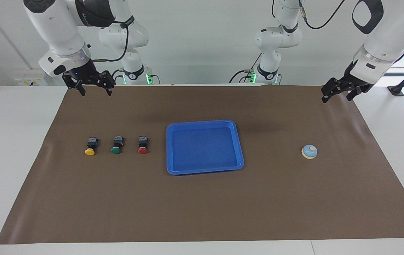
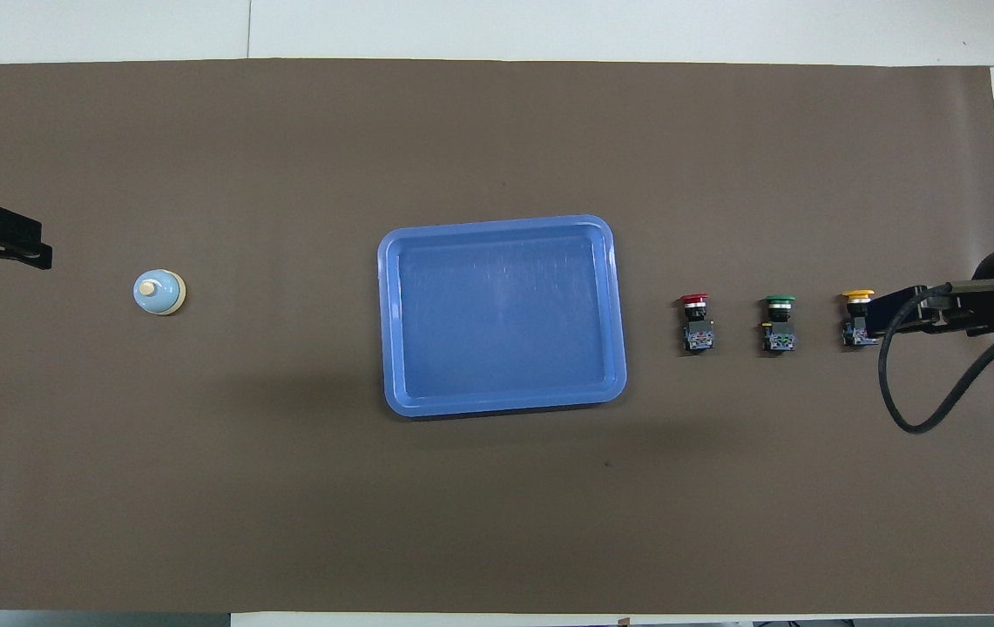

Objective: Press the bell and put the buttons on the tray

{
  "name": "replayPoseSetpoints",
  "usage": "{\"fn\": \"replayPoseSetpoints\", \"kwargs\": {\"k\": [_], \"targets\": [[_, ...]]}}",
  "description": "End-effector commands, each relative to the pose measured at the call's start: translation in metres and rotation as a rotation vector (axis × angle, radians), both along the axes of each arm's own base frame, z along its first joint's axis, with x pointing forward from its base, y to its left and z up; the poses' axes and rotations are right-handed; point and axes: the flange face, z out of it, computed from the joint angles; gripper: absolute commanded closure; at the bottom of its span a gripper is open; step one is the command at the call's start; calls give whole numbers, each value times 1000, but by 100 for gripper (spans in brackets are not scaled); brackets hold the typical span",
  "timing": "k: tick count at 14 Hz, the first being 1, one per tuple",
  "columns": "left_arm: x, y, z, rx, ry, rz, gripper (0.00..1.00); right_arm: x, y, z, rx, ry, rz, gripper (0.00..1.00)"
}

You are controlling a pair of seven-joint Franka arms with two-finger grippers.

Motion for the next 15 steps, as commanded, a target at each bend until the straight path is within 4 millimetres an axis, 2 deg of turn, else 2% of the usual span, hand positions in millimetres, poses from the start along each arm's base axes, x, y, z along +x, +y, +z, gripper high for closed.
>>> {"fn": "replayPoseSetpoints", "kwargs": {"k": [1, 5, 8, 11, 13, 15], "targets": [[0, 1, 6, -18, 6, 3, 0, 1, -3, 1, 0, 12, 10, 0], [0, 3, 5, -12, -6, -3, 0, 1, -3, 1, 0, 12, 10, 0], [1, -3, 4, -12, -55, -7, 0, 1, -3, 1, 0, 10, 10, 0], [0, 2, 7, -11, -92, 8, 0, 1, -3, 1, 0, 12, 10, 0], [-2, 6, 0, -9, -68, 16, 100, 1, -3, 1, 0, 12, 10, 0], [-3, 15, -8, -8, -59, 27, 100, 1, -3, 1, 0, 12, 10, 0]]}}
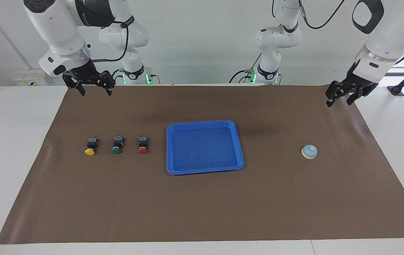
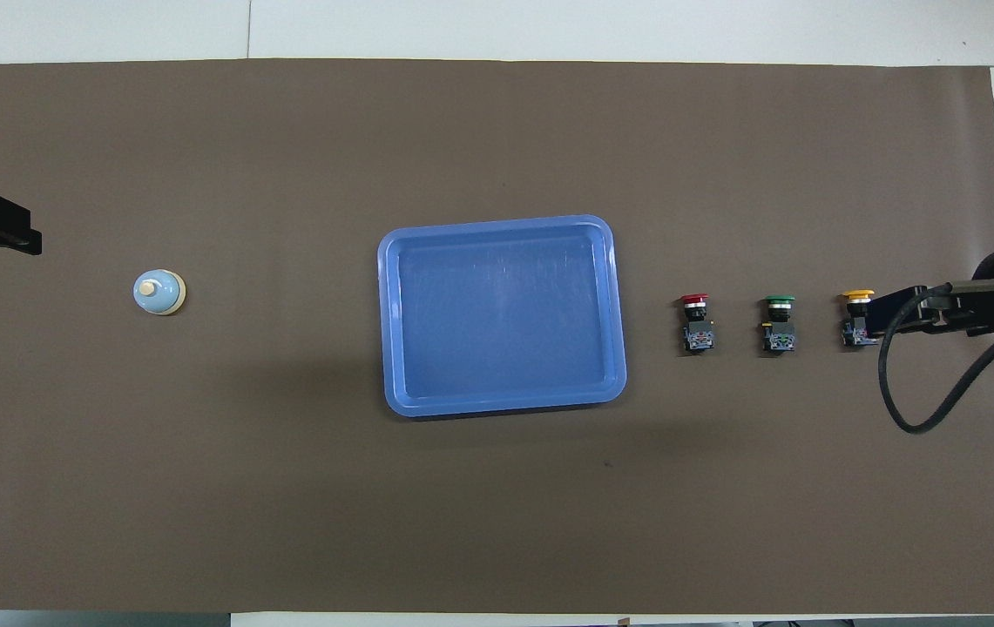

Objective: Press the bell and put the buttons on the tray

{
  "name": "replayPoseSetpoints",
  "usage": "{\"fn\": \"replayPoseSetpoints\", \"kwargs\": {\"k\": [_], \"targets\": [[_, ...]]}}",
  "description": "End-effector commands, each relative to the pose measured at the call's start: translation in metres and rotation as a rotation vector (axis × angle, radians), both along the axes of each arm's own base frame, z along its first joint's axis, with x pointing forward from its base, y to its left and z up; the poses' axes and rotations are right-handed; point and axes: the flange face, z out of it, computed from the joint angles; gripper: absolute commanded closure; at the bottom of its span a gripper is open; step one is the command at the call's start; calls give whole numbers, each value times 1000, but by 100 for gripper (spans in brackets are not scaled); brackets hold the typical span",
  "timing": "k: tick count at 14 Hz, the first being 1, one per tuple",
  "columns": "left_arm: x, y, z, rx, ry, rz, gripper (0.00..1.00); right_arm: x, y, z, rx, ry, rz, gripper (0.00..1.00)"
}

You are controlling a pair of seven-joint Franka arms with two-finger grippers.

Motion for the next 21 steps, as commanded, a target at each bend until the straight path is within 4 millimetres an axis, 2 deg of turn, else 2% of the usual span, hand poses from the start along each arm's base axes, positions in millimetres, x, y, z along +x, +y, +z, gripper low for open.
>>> {"fn": "replayPoseSetpoints", "kwargs": {"k": [1, 5, 7, 9, 11, 13, 15, 19, 21], "targets": [[-6, 10, -12, -4, 12, 9, 100, 1, -3, 1, 0, 12, 10, 0], [6, 10, -27, -6, -4, 2, 100, 1, -2, 1, 0, 12, 12, 0], [13, 11, -44, -8, 15, 4, 100, 1, -3, 1, 0, 12, 10, 0], [17, 14, -71, -9, 10, 10, 100, 1, -3, 1, 0, 12, 10, 0], [22, 28, -93, -9, -4, 34, 100, 1, -3, 1, 0, 12, 10, 0], [21, 37, -128, -9, -4, 33, 100, 1, -3, 1, 0, 12, 10, 0], [18, 38, -167, -8, -22, 36, 100, 1, -3, 1, 0, 12, 10, 0], [20, 33, -215, -10, -33, 33, 100, 1, -3, 1, 0, 12, 10, 0], [22, 38, -233, -11, -33, 36, 100, 1, -3, 1, 0, 12, 10, 0]]}}
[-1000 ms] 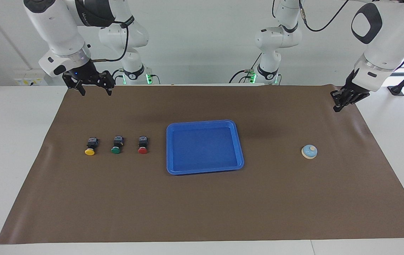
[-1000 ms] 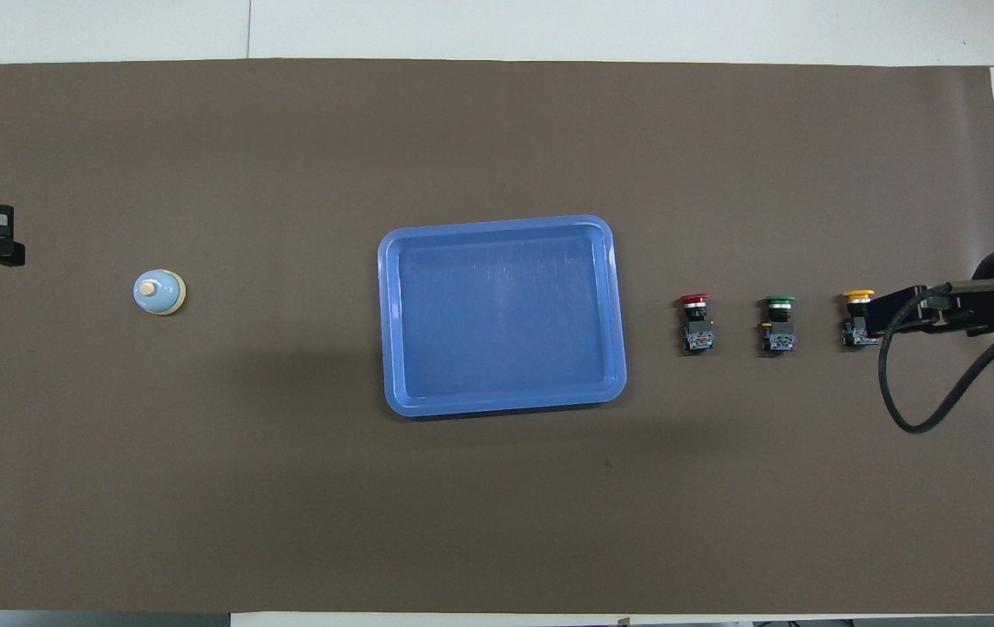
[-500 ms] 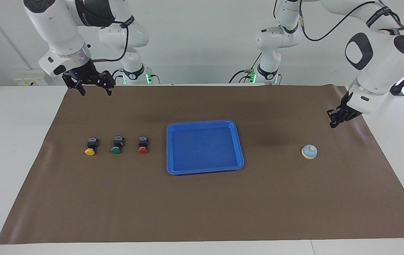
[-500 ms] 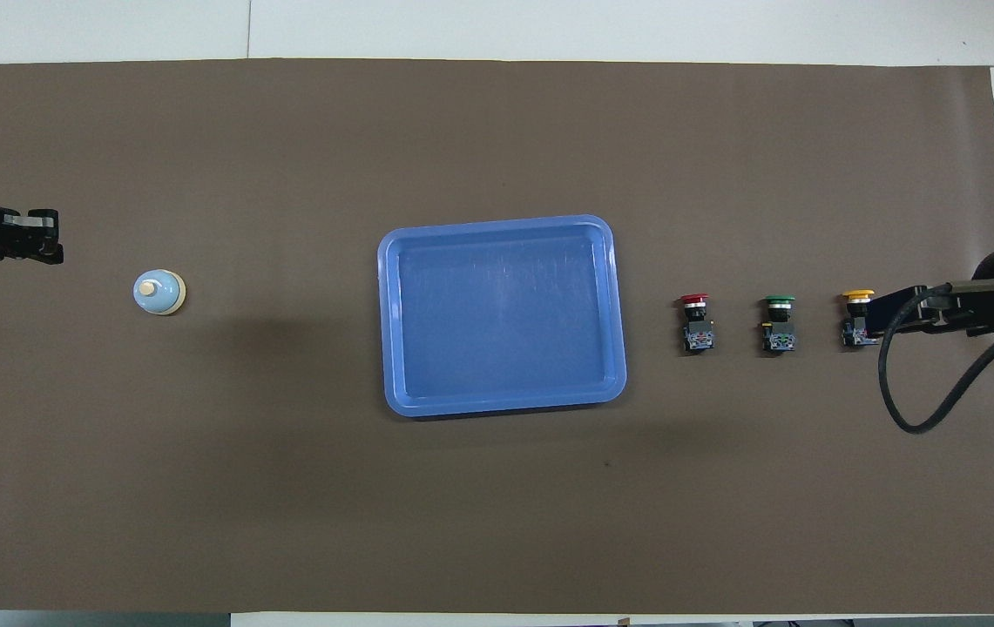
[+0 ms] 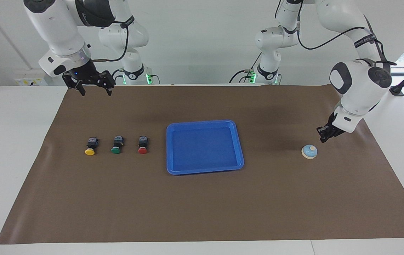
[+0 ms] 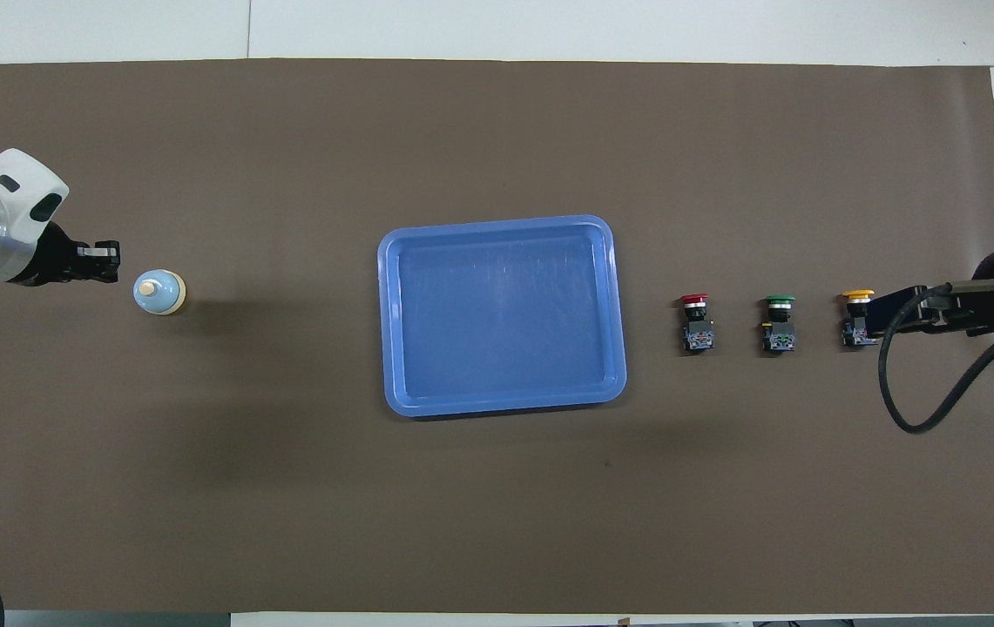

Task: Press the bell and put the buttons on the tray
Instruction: 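Move the left gripper over the white bell and press it down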

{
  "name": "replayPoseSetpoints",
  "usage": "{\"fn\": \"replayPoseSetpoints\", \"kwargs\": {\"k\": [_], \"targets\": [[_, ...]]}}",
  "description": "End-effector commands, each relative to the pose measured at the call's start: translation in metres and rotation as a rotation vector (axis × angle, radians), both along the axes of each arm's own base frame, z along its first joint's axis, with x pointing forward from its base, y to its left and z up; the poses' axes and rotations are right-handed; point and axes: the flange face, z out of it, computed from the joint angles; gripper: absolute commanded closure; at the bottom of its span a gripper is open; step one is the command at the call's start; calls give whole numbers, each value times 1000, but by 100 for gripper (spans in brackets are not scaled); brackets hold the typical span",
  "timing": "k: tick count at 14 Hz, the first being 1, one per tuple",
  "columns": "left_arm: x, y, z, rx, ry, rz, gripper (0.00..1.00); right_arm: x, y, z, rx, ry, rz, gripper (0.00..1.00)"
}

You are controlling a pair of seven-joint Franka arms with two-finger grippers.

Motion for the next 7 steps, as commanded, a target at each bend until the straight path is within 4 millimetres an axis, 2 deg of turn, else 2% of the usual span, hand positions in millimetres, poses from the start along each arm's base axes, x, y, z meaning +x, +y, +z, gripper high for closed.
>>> {"fn": "replayPoseSetpoints", "kwargs": {"k": [1, 7], "targets": [[-1, 4, -23, -5, -28, -3, 100, 1, -3, 1, 0, 12, 10, 0], [-10, -5, -72, -6, -25, -14, 100, 1, -3, 1, 0, 12, 10, 0]]}}
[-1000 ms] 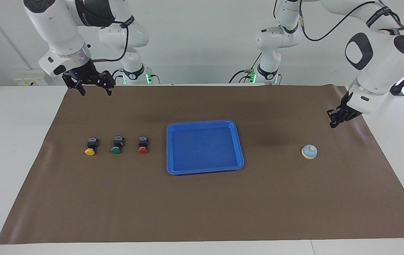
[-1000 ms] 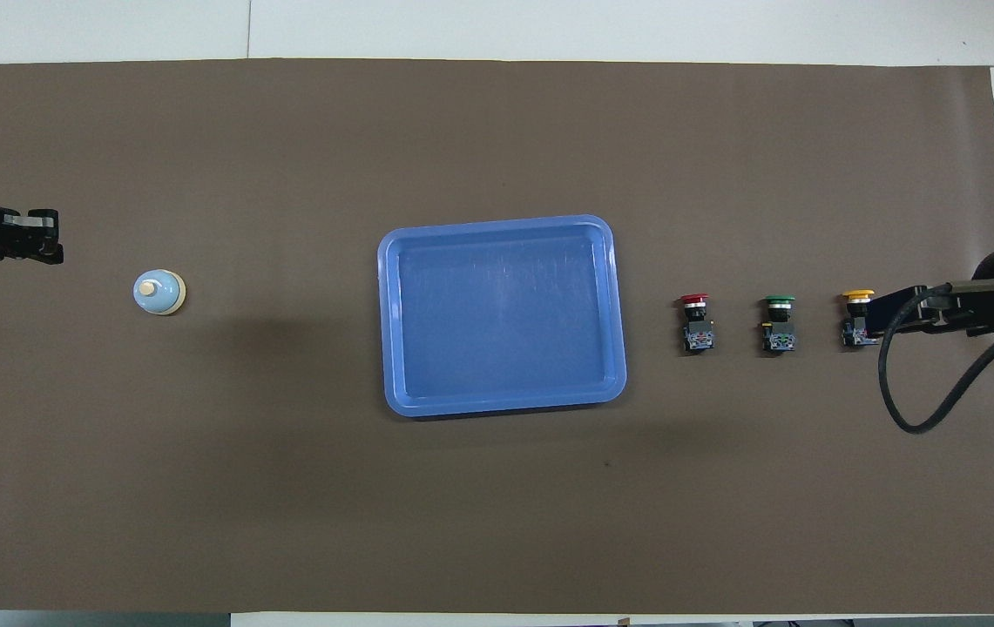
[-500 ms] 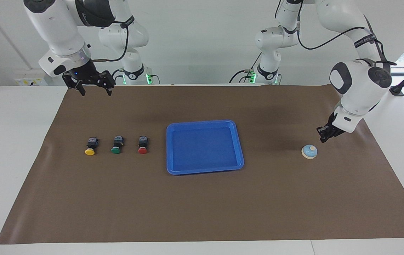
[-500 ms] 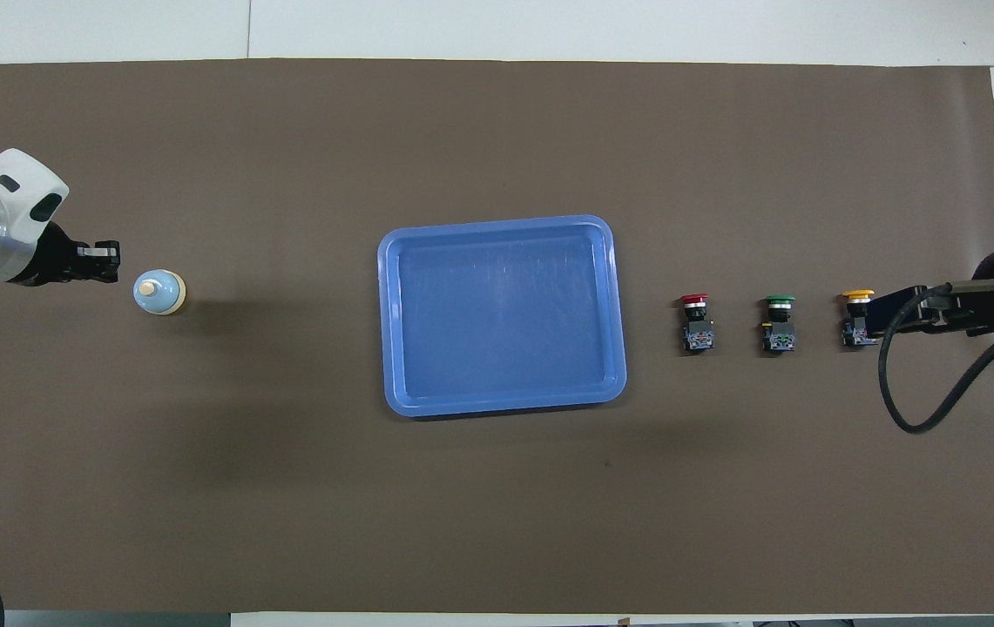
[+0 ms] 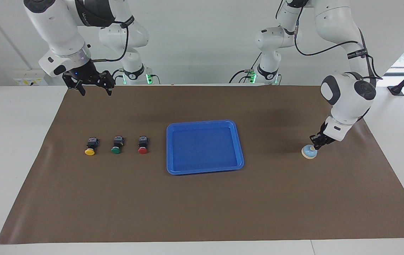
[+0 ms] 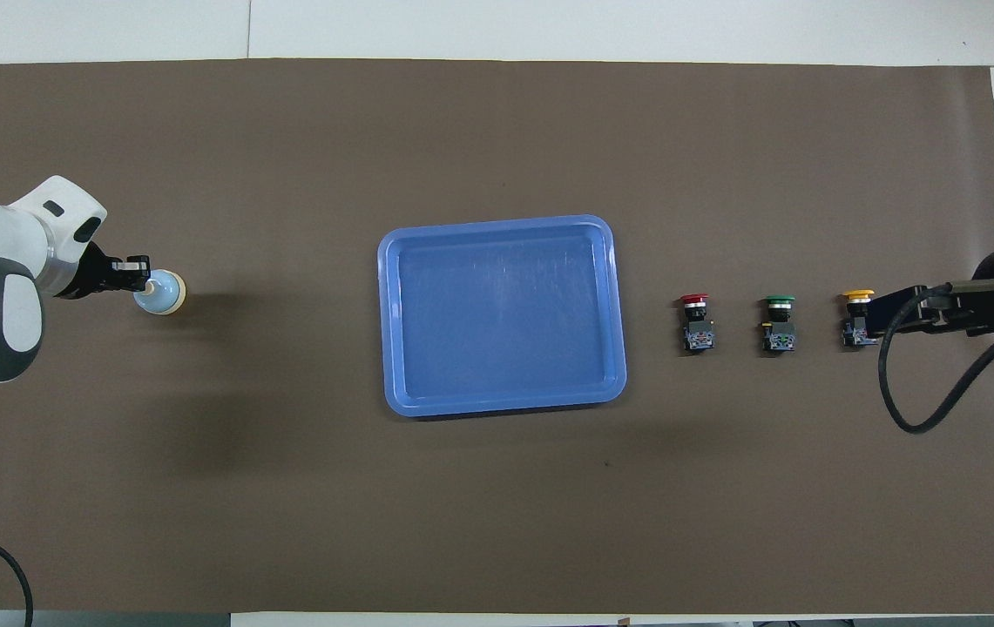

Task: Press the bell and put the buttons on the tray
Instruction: 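Move the left gripper over the white bell and press it down, then lift the left gripper off the bell and draw it back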

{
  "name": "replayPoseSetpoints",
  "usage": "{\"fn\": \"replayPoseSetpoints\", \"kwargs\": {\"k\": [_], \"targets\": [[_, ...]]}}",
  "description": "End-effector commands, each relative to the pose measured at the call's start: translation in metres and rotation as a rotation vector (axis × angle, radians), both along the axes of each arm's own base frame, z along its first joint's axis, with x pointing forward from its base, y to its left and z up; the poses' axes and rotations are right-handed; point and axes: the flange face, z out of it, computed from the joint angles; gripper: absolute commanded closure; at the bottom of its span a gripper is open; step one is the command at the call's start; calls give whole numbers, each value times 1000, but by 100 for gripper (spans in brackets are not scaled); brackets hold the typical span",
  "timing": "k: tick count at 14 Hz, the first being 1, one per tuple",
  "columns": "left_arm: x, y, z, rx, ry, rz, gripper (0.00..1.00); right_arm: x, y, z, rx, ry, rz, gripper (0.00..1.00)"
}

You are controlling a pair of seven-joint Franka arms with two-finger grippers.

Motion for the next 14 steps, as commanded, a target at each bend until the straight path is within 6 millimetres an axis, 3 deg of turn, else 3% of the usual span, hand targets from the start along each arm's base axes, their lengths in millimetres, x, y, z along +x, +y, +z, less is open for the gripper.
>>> {"fn": "replayPoseSetpoints", "kwargs": {"k": [1, 3, 5, 6, 7, 8, 9, 11, 14], "targets": [[-3, -3, -24, -6, 7, -13, 100, 1, -3, 1, 0, 12, 10, 0], [2, 3, -15, -7, 13, -6, 100, 1, -3, 1, 0, 12, 10, 0], [17, 5, 26, -10, 63, -6, 100, 1, -3, 1, 0, 12, 10, 0], [23, 3, 52, -12, 95, -10, 95, 1, -3, 1, 0, 12, 12, 0], [23, 0, 73, -13, 120, -17, 71, 1, -4, 1, 0, 11, 9, 0], [20, -3, 92, -12, 131, -15, 18, 1, -9, 1, 0, 12, -2, 0], [14, -5, 110, -10, 122, -14, 0, 1, -13, 1, 0, 10, -9, 0], [4, -12, 135, -8, 121, -27, 0, 1, -16, 1, 1, 12, -11, 0], [-12, -18, 160, -6, 153, -40, 0, 1, -39, -12, 12, -16, 42, 0]]}}
